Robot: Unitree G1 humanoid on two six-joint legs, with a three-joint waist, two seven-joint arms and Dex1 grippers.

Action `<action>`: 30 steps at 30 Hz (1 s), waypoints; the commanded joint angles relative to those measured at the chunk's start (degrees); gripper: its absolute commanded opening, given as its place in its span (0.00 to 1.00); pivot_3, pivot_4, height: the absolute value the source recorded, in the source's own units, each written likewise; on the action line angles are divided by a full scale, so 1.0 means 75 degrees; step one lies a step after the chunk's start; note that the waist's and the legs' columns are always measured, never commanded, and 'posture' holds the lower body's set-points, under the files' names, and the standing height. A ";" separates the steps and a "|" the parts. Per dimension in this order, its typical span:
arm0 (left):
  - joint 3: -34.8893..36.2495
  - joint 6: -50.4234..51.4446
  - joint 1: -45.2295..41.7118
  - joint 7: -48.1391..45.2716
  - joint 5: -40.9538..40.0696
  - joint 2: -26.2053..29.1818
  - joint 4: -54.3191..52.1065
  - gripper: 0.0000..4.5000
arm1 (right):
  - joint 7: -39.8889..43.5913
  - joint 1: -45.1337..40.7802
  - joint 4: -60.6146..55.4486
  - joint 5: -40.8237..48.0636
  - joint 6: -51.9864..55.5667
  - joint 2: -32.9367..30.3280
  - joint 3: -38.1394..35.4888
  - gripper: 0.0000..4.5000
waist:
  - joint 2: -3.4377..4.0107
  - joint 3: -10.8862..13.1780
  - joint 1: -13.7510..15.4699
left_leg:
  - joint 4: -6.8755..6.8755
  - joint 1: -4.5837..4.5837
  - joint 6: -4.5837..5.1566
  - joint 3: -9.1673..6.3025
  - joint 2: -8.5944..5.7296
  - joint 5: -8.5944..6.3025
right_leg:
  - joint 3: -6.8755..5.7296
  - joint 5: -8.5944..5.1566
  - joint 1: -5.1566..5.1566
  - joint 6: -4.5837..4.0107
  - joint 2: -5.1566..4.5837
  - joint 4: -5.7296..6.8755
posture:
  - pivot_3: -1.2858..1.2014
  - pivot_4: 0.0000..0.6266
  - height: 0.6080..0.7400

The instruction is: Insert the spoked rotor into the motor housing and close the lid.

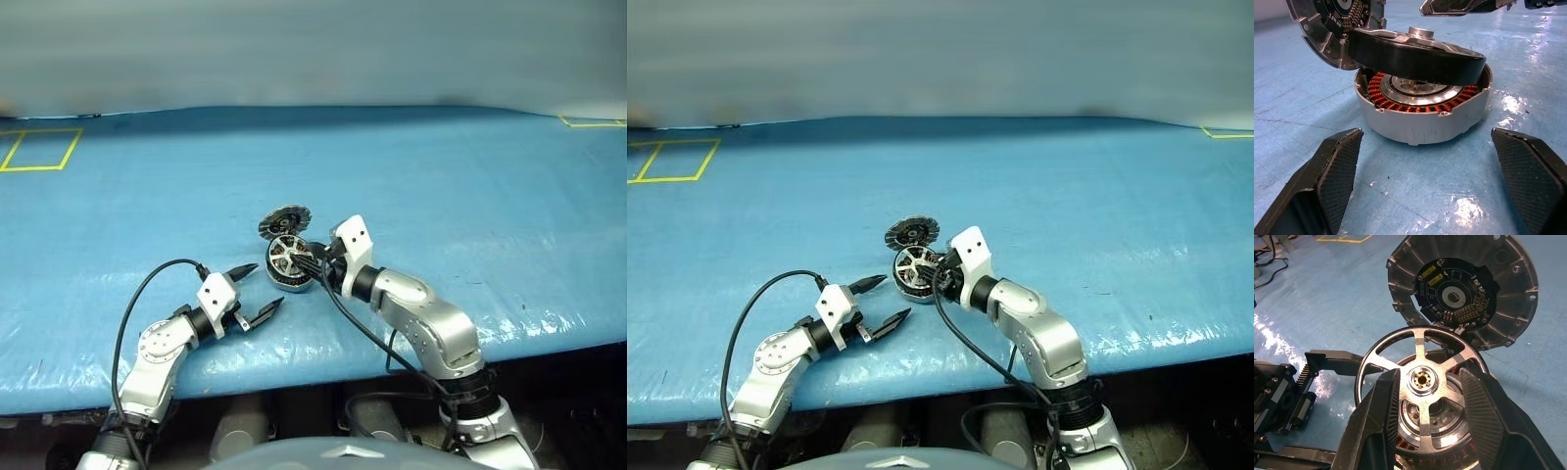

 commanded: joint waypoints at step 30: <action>0.0145 -0.0239 0.0091 0.0079 -0.0026 0.0023 -0.0202 1.00 | 0.0163 -0.0245 -0.0317 0.0059 -0.0114 0.0029 0.0062 0.10 | 0.0000 0.0000 -0.0002 | 0.0001 0.0001 -0.0001 0.0001 0.0000 0.0000 | 0.0001 0.0001 0.0001 0.0001 0.0000 0.0000 | 0.52 0.24 1.00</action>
